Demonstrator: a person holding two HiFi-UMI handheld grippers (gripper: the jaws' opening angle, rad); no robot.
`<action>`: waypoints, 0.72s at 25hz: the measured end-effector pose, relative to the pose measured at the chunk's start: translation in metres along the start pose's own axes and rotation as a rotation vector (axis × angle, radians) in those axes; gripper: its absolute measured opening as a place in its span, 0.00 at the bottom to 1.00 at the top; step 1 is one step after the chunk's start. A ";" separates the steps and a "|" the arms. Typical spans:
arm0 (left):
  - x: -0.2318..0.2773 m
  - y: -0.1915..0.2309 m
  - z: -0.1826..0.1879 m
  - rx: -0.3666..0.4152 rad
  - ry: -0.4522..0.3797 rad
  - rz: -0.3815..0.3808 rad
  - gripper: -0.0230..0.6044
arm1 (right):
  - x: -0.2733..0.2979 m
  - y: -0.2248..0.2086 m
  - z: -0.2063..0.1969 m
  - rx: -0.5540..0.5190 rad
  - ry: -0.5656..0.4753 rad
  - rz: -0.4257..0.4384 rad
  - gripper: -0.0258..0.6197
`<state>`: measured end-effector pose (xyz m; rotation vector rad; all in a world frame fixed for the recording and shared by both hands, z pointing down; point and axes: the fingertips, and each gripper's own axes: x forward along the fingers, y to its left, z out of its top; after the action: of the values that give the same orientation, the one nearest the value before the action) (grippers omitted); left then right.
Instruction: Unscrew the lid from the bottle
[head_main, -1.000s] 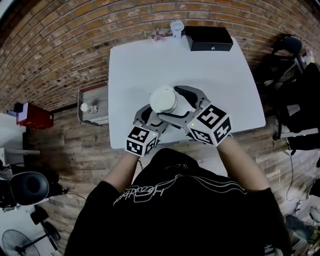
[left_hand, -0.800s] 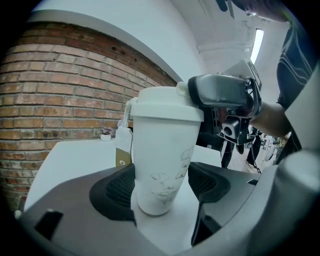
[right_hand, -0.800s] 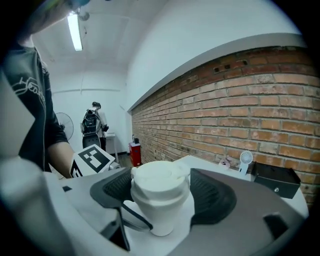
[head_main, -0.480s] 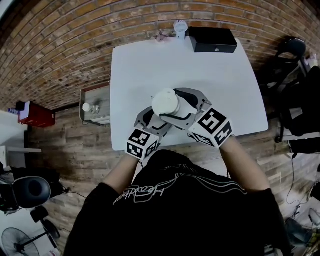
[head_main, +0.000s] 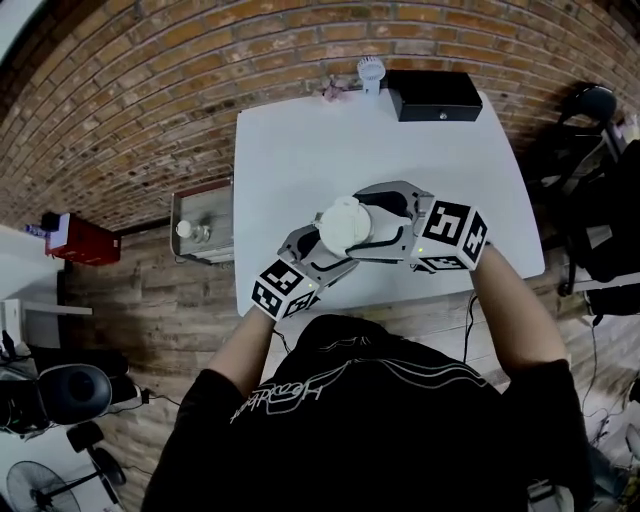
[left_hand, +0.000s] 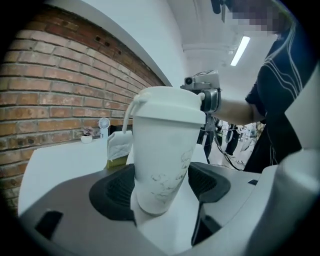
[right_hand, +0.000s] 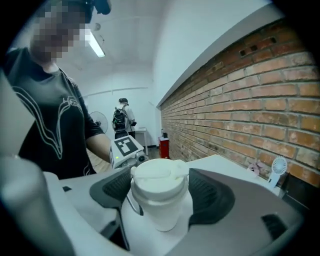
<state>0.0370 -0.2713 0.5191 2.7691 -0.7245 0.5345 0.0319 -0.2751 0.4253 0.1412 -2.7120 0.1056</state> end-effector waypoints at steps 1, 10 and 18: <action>0.001 0.000 0.000 0.009 0.005 -0.020 0.60 | 0.000 0.000 -0.001 -0.009 0.006 0.032 0.59; 0.004 0.000 0.001 0.089 0.032 -0.194 0.60 | -0.003 -0.001 -0.002 -0.133 0.079 0.268 0.59; 0.004 0.001 0.003 0.079 0.009 -0.195 0.60 | -0.001 0.000 0.003 -0.074 0.001 0.230 0.61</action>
<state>0.0402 -0.2750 0.5177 2.8669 -0.4329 0.5455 0.0314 -0.2751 0.4218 -0.1936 -2.7175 0.0717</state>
